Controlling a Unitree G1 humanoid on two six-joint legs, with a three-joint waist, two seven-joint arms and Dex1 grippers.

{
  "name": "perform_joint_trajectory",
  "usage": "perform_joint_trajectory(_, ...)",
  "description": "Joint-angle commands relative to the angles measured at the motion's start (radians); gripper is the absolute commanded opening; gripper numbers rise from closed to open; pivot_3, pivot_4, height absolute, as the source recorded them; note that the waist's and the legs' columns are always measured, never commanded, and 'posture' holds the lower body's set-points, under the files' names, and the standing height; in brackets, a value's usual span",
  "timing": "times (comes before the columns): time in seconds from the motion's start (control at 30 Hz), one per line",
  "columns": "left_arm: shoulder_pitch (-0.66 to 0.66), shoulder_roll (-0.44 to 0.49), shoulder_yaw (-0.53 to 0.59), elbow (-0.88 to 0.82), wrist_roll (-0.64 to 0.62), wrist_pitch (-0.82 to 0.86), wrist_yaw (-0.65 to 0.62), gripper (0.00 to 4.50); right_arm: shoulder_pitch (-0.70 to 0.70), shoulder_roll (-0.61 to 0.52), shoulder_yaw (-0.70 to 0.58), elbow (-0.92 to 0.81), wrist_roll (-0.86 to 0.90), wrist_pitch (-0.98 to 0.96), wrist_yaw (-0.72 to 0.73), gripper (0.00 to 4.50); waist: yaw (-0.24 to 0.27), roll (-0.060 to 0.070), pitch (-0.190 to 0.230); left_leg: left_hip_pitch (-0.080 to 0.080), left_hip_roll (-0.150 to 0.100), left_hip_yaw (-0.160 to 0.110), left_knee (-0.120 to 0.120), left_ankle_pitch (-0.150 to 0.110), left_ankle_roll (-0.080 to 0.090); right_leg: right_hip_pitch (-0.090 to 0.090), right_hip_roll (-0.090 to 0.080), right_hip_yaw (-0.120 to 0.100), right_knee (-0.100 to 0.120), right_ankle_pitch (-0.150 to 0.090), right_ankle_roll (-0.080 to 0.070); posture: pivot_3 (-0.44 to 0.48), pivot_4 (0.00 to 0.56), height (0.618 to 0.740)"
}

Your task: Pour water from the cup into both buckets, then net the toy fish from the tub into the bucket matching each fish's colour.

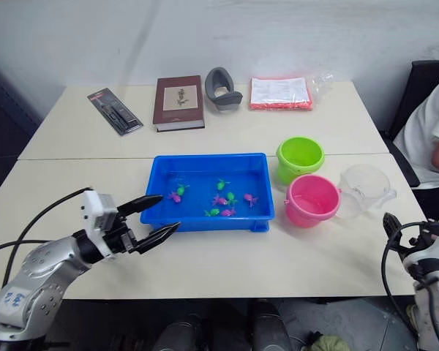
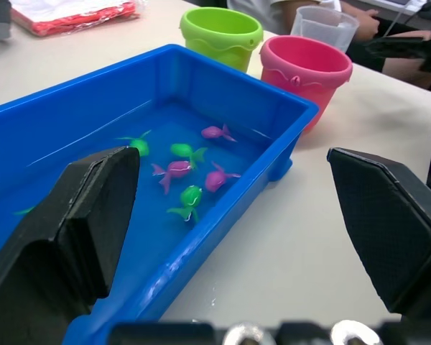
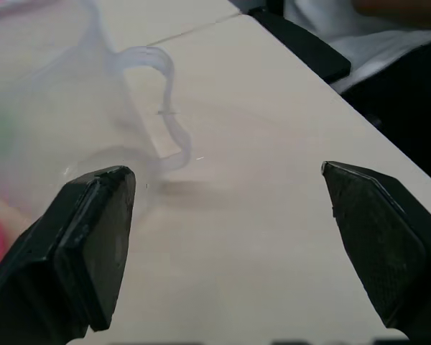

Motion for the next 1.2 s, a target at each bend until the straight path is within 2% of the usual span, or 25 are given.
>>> perform_joint_trajectory(0.03,0.095,0.047,0.089,-0.046,0.035,-0.056,-0.034,4.50,0.023,-0.104,-0.017,-0.086,0.069,-0.010,0.202,4.41,-0.002,-0.002,0.001,0.000,0.001,0.001,0.000,0.000,0.000,0.001,0.001,0.000,0.000,0.000,0.000,0.000,0.150,0.740)
perform_joint_trajectory(0.1,0.170,0.050,0.184,-0.040,0.029,-0.077,-0.032,4.50,0.032,-0.180,0.024,-0.100,0.056,-0.049,0.351,4.41,0.003,-0.004,0.002,0.004,0.001,0.001,0.000,-0.001,-0.001,0.002,0.001,0.000,0.000,0.000,-0.001,0.000,0.150,0.740)
perform_joint_trajectory(0.2,0.261,0.037,0.286,-0.023,0.043,-0.122,-0.036,4.50,0.027,-0.233,0.076,-0.112,0.030,-0.146,0.525,4.41,0.008,-0.011,0.004,0.009,0.002,0.000,0.000,-0.001,-0.001,0.004,0.002,-0.001,-0.002,-0.001,-0.001,0.000,0.150,0.740)
perform_joint_trajectory(0.3,0.347,-0.022,0.419,0.027,0.055,-0.192,-0.004,4.50,-0.002,-0.263,0.162,-0.127,0.015,-0.225,0.676,4.41,0.016,-0.012,0.005,0.009,0.002,-0.001,0.000,-0.003,0.000,0.006,0.002,-0.002,-0.004,-0.001,-0.002,0.000,0.150,0.740)
perform_joint_trajectory(0.4,0.385,-0.105,0.535,0.076,0.070,-0.247,0.084,4.50,-0.023,-0.256,0.258,-0.164,-0.012,-0.289,0.759,4.41,0.027,-0.015,0.006,0.009,0.003,-0.001,0.000,-0.004,0.000,0.006,0.001,-0.002,-0.007,-0.001,-0.002,0.000,0.150,0.740)
perform_joint_trajectory(0.47,0.454,-0.150,0.587,0.105,0.143,-0.208,0.183,4.50,-0.039,-0.251,0.324,-0.186,-0.015,-0.343,0.846,4.41,0.030,-0.017,0.006,0.009,0.004,-0.001,0.000,-0.005,0.000,0.006,0.001,-0.003,-0.008,-0.001,-0.002,0.000,0.150,0.740)
perform_joint_trajectory(0.53,0.520,-0.194,0.623,0.129,0.217,-0.179,0.273,4.50,-0.085,-0.217,0.359,-0.198,-0.005,-0.368,0.835,4.41,0.031,-0.018,0.006,0.009,0.004,-0.001,0.000,-0.007,0.001,0.006,0.001,-0.004,-0.009,-0.001,-0.002,0.000,0.150,0.740)
perform_joint_trajectory(0.6,0.568,-0.255,0.664,0.128,0.207,-0.164,0.328,4.50,-0.120,-0.195,0.395,-0.203,-0.013,-0.393,0.839,4.41,0.030,-0.020,0.007,0.008,0.004,-0.001,0.000,-0.009,0.002,0.006,0.001,-0.004,-0.010,-0.001,-0.002,0.000,0.150,0.740)
perform_joint_trajectory(0.73,0.619,-0.326,0.703,0.141,0.166,-0.114,0.378,4.50,-0.154,-0.152,0.446,-0.141,-0.072,-0.483,0.865,4.41,0.048,-0.027,0.004,0.007,0.004,-0.002,0.000,-0.012,0.004,0.007,0.000,-0.005,-0.014,-0.002,-0.003,0.000,0.150,0.740)
perform_joint_trajectory(0.83,0.604,-0.336,0.725,0.131,0.120,-0.078,0.407,4.50,-0.185,-0.122,0.476,-0.078,-0.111,-0.556,0.880,4.41,0.056,-0.028,0.004,0.007,0.004,-0.002,0.000,-0.013,0.004,0.007,0.000,-0.006,-0.016,-0.005,-0.008,0.000,0.150,0.740)
perform_joint_trajectory(0.97,0.560,-0.269,0.656,0.020,0.095,0.046,0.438,4.50,-0.221,-0.127,0.495,-0.072,-0.089,-0.526,0.870,4.41,0.056,-0.027,0.004,0.007,0.004,-0.002,0.000,-0.014,0.005,0.009,-0.001,-0.006,-0.017,-0.005,-0.009,0.000,0.150,0.740)
perform_joint_trajectory(1.03,0.542,-0.203,0.591,-0.041,0.135,0.141,0.461,4.50,-0.224,-0.133,0.499,-0.076,-0.081,-0.515,0.871,4.41,0.055,-0.027,0.004,0.008,0.004,-0.002,0.000,-0.014,0.005,0.010,-0.001,-0.006,-0.017,-0.005,-0.009,0.000,0.150,0.740)
perform_joint_trajectory(1.17,0.344,-0.153,0.532,-0.137,0.071,0.373,0.609,4.50,-0.215,-0.140,0.505,-0.092,-0.076,-0.507,0.871,4.41,0.053,-0.023,0.005,0.010,0.004,-0.002,0.000,-0.014,0.005,0.012,-0.001,-0.006,-0.017,-0.005,-0.008,0.000,0.150,0.740)
perform_joint_trajectory(1.2,0.252,-0.153,0.509,-0.131,0.071,0.456,0.670,4.50,-0.216,-0.137,0.504,-0.094,-0.080,-0.511,0.866,4.41,0.052,-0.023,0.005,0.010,0.004,-0.002,0.000,-0.013,0.004,0.012,-0.001,-0.006,-0.016,-0.003,-0.006,0.000,0.150,0.740)
